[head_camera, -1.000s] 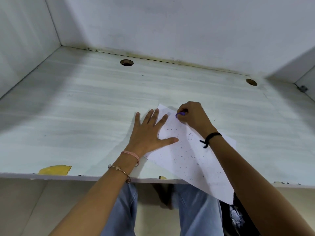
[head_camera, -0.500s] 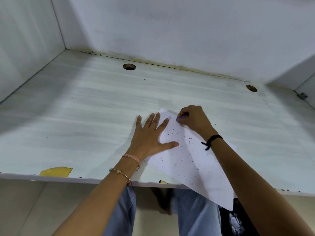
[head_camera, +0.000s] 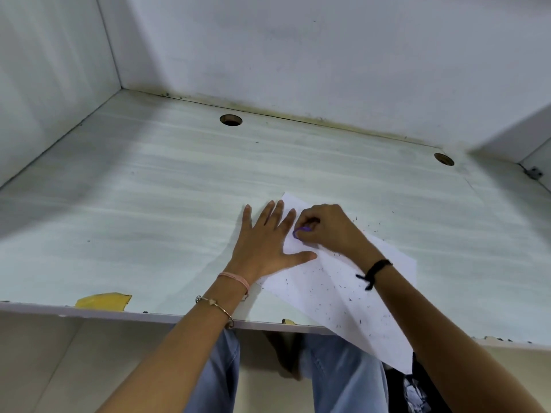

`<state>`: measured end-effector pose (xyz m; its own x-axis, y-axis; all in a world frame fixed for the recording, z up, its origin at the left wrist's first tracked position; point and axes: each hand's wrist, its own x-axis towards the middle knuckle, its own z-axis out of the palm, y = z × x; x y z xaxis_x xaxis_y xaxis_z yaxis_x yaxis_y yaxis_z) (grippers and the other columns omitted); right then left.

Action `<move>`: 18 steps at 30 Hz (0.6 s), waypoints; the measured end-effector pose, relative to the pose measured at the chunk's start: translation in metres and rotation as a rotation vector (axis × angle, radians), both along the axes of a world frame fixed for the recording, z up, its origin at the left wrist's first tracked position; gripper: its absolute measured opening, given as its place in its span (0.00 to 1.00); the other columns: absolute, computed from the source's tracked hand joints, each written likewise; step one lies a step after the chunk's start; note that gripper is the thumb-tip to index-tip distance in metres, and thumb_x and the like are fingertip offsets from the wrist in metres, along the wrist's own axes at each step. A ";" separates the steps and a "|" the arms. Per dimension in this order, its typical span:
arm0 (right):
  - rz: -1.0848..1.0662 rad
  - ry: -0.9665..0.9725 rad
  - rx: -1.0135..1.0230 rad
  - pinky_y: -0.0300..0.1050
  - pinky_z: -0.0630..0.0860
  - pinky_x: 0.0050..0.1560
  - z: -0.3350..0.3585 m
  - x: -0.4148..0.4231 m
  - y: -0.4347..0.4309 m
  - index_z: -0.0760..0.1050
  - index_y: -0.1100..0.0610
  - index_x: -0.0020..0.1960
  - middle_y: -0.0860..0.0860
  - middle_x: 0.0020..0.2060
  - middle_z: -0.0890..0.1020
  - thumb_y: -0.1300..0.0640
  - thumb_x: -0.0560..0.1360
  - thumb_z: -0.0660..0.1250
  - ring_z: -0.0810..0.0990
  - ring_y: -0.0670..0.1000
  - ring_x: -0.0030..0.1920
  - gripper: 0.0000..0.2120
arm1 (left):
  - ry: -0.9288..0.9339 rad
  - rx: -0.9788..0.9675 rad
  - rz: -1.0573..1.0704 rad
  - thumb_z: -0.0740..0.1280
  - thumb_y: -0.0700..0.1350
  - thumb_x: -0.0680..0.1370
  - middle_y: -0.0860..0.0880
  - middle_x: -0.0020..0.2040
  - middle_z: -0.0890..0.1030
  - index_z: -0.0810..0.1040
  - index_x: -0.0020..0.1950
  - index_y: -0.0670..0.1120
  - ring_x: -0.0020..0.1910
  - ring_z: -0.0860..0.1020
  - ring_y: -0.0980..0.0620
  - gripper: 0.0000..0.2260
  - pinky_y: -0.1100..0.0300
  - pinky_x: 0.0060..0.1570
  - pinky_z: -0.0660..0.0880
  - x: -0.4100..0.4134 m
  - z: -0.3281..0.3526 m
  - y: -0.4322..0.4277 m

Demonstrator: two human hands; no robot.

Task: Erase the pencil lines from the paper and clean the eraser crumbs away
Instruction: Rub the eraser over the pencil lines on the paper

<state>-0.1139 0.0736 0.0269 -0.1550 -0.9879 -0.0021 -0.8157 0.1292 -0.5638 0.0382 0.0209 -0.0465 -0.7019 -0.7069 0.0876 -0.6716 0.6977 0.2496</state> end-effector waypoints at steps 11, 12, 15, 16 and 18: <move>-0.214 -0.062 -0.112 0.30 0.71 0.32 0.003 -0.029 -0.017 0.82 0.61 0.39 0.52 0.34 0.81 0.65 0.69 0.71 0.77 0.45 0.33 0.02 | 0.004 0.042 0.001 0.48 0.78 0.71 0.49 0.81 0.42 0.43 0.80 0.54 0.79 0.38 0.52 0.45 0.39 0.73 0.32 0.001 0.004 0.001; -0.156 -0.060 -0.089 0.30 0.71 0.33 0.002 -0.020 -0.013 0.82 0.60 0.39 0.51 0.34 0.81 0.64 0.69 0.71 0.76 0.44 0.33 0.01 | 0.006 0.044 0.000 0.49 0.78 0.71 0.49 0.81 0.42 0.43 0.80 0.54 0.79 0.38 0.52 0.45 0.39 0.73 0.32 0.000 0.004 0.001; -0.088 -0.013 -0.024 0.28 0.69 0.33 -0.008 -0.014 -0.010 0.82 0.58 0.40 0.48 0.34 0.80 0.63 0.69 0.71 0.75 0.42 0.33 0.02 | 0.007 0.041 0.001 0.48 0.77 0.71 0.49 0.81 0.41 0.42 0.80 0.54 0.79 0.38 0.52 0.45 0.39 0.73 0.33 0.000 0.004 0.001; -0.131 -0.014 -0.042 0.27 0.70 0.33 -0.009 -0.020 -0.013 0.82 0.58 0.40 0.48 0.35 0.81 0.62 0.69 0.71 0.76 0.42 0.35 0.02 | 0.004 0.044 0.000 0.48 0.77 0.71 0.49 0.81 0.41 0.42 0.80 0.54 0.79 0.38 0.52 0.45 0.39 0.73 0.33 0.001 0.004 0.001; -0.245 -0.019 -0.075 0.32 0.74 0.37 -0.006 -0.036 -0.023 0.82 0.59 0.41 0.51 0.37 0.82 0.63 0.70 0.70 0.79 0.47 0.38 0.02 | 0.000 0.047 -0.004 0.48 0.78 0.71 0.49 0.81 0.41 0.42 0.80 0.54 0.79 0.38 0.52 0.45 0.39 0.73 0.32 0.002 0.005 0.001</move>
